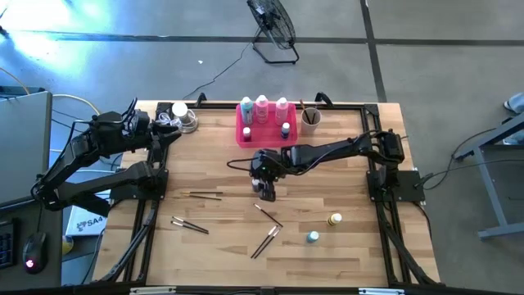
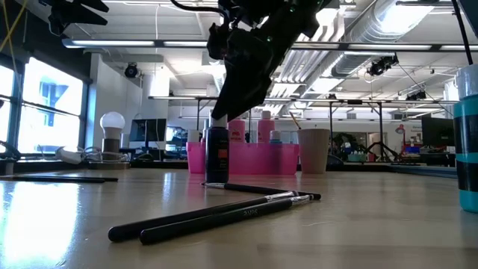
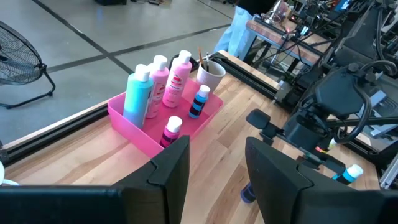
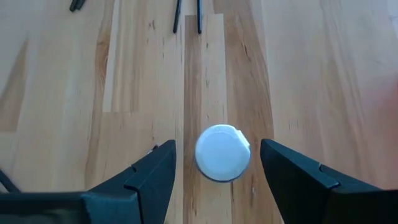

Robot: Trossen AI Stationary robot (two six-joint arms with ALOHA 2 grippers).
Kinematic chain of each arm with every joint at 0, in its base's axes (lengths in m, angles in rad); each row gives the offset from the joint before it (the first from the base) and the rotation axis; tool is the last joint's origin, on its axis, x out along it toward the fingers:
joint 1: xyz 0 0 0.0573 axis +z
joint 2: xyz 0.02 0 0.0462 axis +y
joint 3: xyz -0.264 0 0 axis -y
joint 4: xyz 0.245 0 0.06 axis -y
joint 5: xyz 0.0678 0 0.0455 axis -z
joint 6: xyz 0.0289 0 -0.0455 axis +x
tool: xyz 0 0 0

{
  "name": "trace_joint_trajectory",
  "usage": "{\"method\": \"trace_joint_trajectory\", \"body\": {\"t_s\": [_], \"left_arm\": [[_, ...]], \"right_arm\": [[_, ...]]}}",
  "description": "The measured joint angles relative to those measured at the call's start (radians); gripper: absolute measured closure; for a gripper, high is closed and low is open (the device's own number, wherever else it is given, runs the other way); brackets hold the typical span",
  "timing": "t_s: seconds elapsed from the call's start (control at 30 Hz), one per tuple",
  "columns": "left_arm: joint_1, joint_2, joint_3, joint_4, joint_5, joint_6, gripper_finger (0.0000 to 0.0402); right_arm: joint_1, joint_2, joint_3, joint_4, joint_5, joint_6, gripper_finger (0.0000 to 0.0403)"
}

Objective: Pick & Place Paint Supplies
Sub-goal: Put the small purple paint bottle into the pink bin

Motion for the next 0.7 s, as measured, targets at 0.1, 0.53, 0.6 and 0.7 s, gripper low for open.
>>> {"method": "trace_joint_trajectory", "body": {"t_s": [0.1, 0.53, 0.6, 0.7], "left_arm": [[0.000, 0.000, 0.000, 0.000, 0.000, 0.000, 0.0249], [0.000, 0.000, 0.000, 0.000, 0.000, 0.000, 0.0249], [0.000, 0.000, 0.000, 0.000, 0.000, 0.000, 0.0249], [0.000, 0.000, 0.000, 0.000, 0.000, 0.000, 0.0249]], "right_arm": [[0.000, 0.000, 0.000, 0.000, 0.000, 0.000, 0.0176], [0.000, 0.000, 0.000, 0.000, 0.000, 0.000, 0.0205], [0.000, 0.000, 0.000, 0.000, 0.000, 0.000, 0.0215], [0.000, 0.000, 0.000, 0.000, 0.000, 0.000, 0.0227]]}}
